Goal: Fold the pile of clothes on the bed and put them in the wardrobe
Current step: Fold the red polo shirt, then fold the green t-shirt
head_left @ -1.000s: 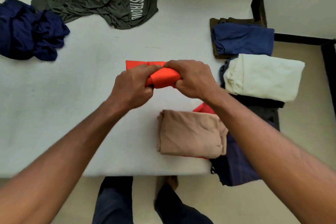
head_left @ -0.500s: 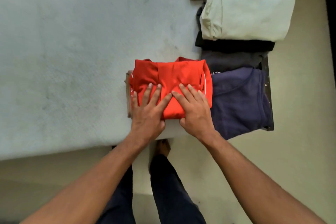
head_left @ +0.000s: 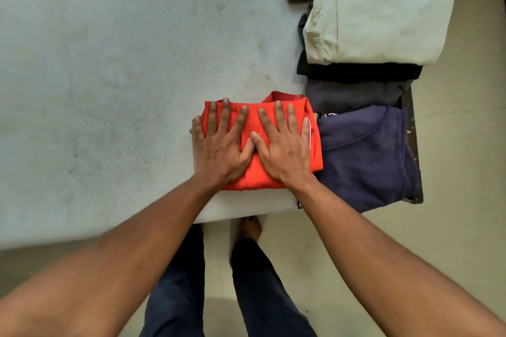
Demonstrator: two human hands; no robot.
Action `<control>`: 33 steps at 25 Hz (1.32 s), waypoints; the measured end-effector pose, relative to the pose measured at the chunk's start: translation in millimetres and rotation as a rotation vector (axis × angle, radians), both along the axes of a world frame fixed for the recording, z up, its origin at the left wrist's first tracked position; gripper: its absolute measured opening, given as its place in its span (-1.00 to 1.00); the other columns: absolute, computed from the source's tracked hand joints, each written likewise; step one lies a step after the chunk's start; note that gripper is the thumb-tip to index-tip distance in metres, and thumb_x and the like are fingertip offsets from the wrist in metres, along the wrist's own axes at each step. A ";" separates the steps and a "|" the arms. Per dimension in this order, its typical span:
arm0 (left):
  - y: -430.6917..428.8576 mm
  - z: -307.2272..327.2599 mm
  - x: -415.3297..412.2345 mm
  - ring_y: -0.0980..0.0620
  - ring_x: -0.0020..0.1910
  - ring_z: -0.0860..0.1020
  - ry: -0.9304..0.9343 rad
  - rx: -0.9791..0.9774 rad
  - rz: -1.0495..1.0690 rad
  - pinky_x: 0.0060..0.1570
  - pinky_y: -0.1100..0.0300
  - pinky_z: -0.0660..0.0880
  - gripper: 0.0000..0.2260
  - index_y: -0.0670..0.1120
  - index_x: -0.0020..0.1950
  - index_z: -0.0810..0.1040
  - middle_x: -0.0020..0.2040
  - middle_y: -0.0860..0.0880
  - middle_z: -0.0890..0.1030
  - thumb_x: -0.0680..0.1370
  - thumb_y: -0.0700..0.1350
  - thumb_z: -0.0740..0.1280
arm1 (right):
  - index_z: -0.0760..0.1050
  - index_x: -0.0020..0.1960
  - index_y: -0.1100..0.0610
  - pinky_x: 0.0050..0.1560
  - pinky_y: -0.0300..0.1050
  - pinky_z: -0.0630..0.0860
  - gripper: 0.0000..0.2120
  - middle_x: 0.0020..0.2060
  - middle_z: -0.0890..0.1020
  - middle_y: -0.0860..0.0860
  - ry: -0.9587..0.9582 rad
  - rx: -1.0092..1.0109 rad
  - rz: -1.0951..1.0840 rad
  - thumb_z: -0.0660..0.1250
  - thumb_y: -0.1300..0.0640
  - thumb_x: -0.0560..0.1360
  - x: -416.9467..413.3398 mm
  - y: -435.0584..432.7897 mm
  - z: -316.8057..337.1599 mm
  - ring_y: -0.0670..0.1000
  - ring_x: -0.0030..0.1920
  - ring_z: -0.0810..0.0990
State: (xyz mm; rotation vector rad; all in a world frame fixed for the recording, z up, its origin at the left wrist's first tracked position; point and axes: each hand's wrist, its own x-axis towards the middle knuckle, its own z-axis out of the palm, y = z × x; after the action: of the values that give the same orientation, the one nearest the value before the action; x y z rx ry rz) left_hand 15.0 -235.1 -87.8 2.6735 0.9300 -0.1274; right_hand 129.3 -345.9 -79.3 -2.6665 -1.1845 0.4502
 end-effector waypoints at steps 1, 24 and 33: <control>-1.7 -10.8 -0.3 -0.12 0.63 -0.14 0.029 -0.006 0.006 0.53 -0.30 -0.06 -0.37 0.14 0.64 0.05 0.66 -0.08 -0.04 0.59 0.28 0.01 | 0.23 0.61 -0.13 0.59 0.30 -0.04 -0.38 0.64 0.17 0.03 -0.002 -0.024 -0.002 0.00 -0.30 0.60 -2.5 -1.0 -11.6 0.12 0.64 0.07; 514.9 -21.3 -226.1 -0.15 0.56 -0.41 0.459 -0.344 0.392 0.43 -0.47 -0.14 0.34 0.18 0.57 -0.39 0.56 0.01 -0.49 0.16 0.46 0.52 | 0.54 0.34 0.21 0.39 -0.04 0.32 -0.50 0.32 0.58 0.17 0.291 0.352 0.073 0.39 0.15 0.41 -93.4 540.7 -29.2 0.21 0.35 0.52; 530.1 -54.4 -226.6 -0.20 0.46 -0.58 0.448 -0.484 0.362 0.29 -0.61 -0.24 0.45 0.20 0.36 -0.68 0.39 -0.01 -0.70 0.10 0.49 0.52 | 0.09 0.64 -0.04 0.34 0.25 0.43 -0.25 0.51 0.33 0.07 -0.079 -0.122 0.178 0.28 0.23 0.53 -66.7 686.4 -42.1 0.25 0.42 0.34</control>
State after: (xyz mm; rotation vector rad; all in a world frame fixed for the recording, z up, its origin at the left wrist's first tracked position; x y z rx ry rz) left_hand -211.5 295.0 -142.2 2.0277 1.2995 -0.7821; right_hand 62.5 340.5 -121.3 -2.7147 -1.4709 0.4625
